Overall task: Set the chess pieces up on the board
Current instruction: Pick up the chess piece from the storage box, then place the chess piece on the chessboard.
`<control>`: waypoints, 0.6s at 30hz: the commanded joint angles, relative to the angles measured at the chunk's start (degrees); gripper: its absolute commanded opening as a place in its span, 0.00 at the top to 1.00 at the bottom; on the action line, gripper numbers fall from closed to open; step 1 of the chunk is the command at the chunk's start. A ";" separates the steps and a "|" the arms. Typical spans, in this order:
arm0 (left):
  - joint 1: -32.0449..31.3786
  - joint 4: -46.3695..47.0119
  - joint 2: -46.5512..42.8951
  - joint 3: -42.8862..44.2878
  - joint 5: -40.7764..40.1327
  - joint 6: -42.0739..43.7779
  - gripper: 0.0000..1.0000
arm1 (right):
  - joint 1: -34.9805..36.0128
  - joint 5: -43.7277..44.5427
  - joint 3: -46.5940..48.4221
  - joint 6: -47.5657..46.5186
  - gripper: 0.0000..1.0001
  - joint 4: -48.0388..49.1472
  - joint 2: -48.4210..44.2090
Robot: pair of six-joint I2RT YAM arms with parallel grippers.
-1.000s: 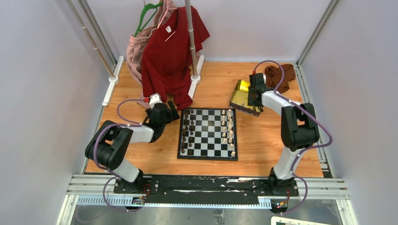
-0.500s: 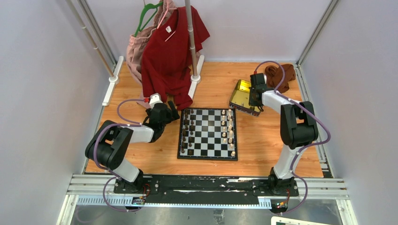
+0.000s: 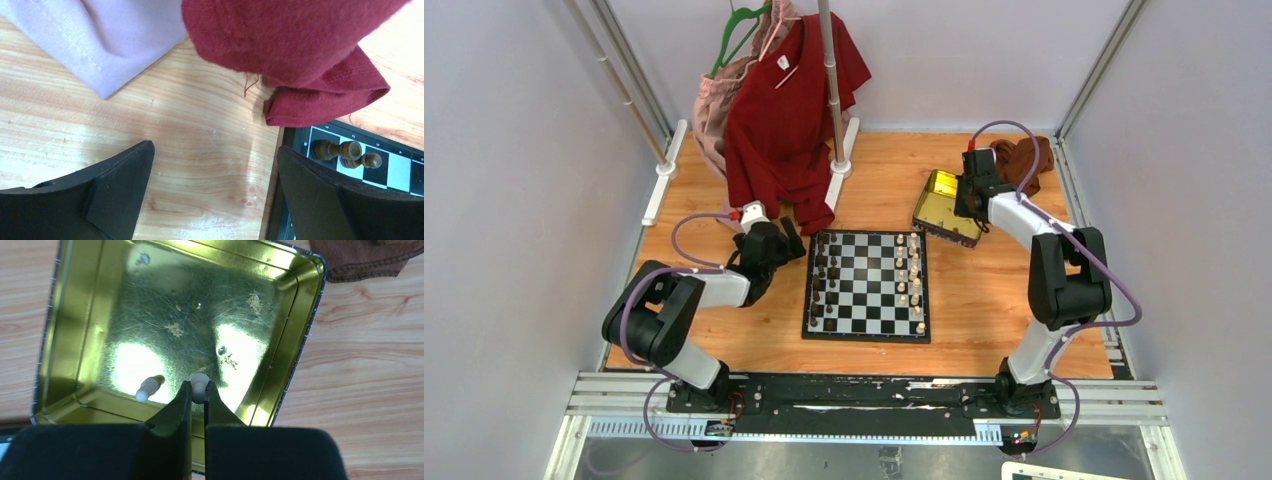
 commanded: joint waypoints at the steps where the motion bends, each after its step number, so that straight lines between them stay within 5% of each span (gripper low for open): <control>1: 0.37 -2.36 -2.64 -2.09 -1.71 0.40 0.00 | 1.24 -1.18 0.83 -1.19 1.00 1.06 -3.32; 18: -4.10 -4.76 -23.72 -6.03 -10.82 7.77 0.01 | 13.99 1.89 -0.50 -4.04 1.00 -4.12 -13.78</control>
